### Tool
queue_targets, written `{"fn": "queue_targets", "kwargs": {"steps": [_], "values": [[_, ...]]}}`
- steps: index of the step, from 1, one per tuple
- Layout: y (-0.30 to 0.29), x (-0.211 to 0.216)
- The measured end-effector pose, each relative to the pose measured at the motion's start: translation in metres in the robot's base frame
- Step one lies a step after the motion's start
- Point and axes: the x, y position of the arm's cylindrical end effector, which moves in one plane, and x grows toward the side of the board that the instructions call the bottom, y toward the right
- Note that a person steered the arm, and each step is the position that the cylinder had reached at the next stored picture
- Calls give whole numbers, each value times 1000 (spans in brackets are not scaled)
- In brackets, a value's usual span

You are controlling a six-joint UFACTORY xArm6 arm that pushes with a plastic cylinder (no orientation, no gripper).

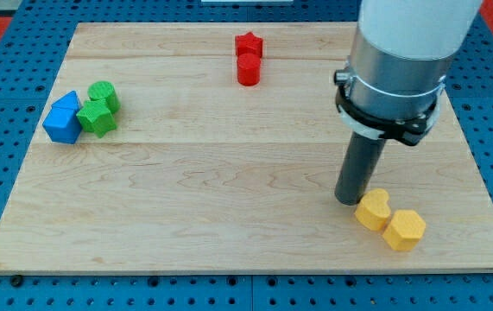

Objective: Push the red blocks towards right of green blocks

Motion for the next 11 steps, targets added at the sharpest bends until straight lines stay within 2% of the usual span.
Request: {"fn": "queue_targets", "kwargs": {"steps": [1, 6, 7, 8, 11], "values": [[-12, -17], [-48, -316], [-119, -334], [-156, -315], [-109, -304]]}}
